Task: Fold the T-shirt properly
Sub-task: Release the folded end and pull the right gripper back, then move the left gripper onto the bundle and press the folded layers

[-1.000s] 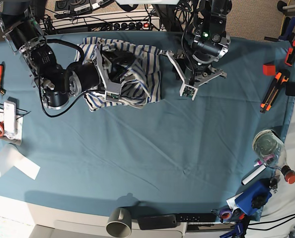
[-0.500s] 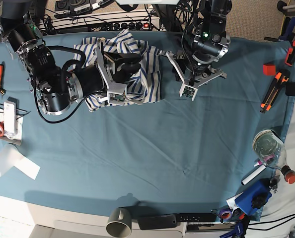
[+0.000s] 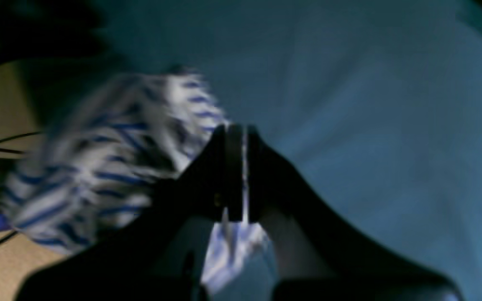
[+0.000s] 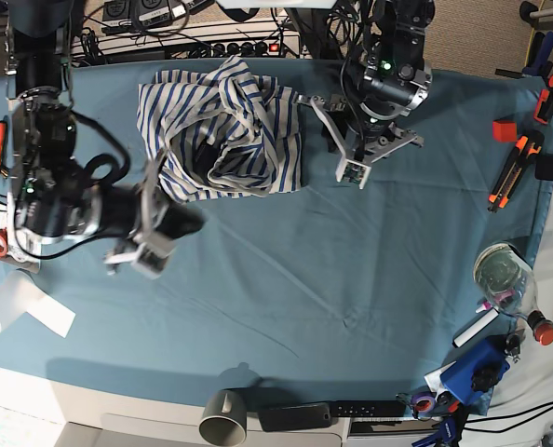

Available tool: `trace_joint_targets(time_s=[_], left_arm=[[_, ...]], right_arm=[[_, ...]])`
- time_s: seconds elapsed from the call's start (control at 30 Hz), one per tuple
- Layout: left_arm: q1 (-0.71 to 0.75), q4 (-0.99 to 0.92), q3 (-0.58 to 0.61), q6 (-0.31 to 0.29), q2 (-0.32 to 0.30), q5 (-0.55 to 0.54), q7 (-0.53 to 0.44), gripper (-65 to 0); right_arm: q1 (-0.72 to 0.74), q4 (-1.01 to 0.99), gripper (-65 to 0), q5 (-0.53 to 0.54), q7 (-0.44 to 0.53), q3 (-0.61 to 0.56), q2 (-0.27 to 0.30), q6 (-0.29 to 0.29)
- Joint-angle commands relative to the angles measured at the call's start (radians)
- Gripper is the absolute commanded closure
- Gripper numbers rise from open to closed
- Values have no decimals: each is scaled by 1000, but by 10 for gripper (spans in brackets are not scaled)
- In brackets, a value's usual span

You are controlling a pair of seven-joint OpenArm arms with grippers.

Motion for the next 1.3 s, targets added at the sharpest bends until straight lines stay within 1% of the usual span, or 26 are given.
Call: trace_joint_targets(time_s=[0.0, 0.03, 0.07, 0.2, 0.27, 0.3, 0.37, 0.5, 0.53, 0.57, 0.63, 0.8, 0.9, 0.97, 1.07, 1.13, 1.2, 1.27], left_arm=[[-3, 31, 5, -33, 6, -53, -29, -165], [-3, 42, 5, -63, 6, -90, -38, -165], [-3, 55, 5, -78, 6, -114, -46, -165], [0, 131, 5, -78, 9, -122, -47, -165], [9, 166, 5, -82, 9, -142, -47, -165], [18, 183, 5, -83, 9, -169, -47, -165], [45, 216, 5, -135, 9, -242, -47, -165], [106, 258, 5, -296, 9, -443, -43, -162], [121, 257, 5, -332, 9, -481, -36, -145], [135, 254, 5, -352, 8, -501, -26, -122], [153, 243, 5, -366, 8, -506, -12, -88], [155, 230, 12, -365, 8, -506, -9, -85], [154, 219, 57, -365, 8, -500, -10, -68], [145, 206, 107, -365, 8, -446, -15, -48], [113, 178, 183, -364, 8, -344, -21, -46], [92, 153, 222, -364, 8, -315, -21, -36], [74, 127, 247, -354, 9, -289, -42, -23], [54, 98, 254, -321, 9, -258, -76, -19]], right_arm=[[19, -3, -13, -2, 22, 23, 27, -14], [19, -18, -13, -11, 22, 29, 36, -27], [19, -35, -13, -24, 22, 29, 42, -36], [19, -127, -13, -106, 26, 29, 44, -81], [19, -178, -13, -105, 24, 29, 44, -95], [19, -202, -13, -105, 24, 29, 44, -95], [19, -243, -13, -105, 25, 29, 44, -95], [19, -291, -13, -102, 26, 29, 44, -98], [19, -293, -13, -102, 25, 29, 44, -99], [19, -294, -13, -102, 25, 29, 44, -101], [19, -294, -13, -102, 30, 29, 44, -101], [19, -294, -13, -113, 40, 29, 44, -101], [19, -294, -13, -175, 72, 29, 44, -106], [19, -294, -13, -206, 94, 29, 44, -123], [19, -294, -13, -230, 97, 29, 44, -125], [19, -294, -13, -238, 97, 29, 44, -125], [19, -294, -13, -241, 97, 29, 44, -124], [19, -294, -13, -247, 97, 29, 44, -125]])
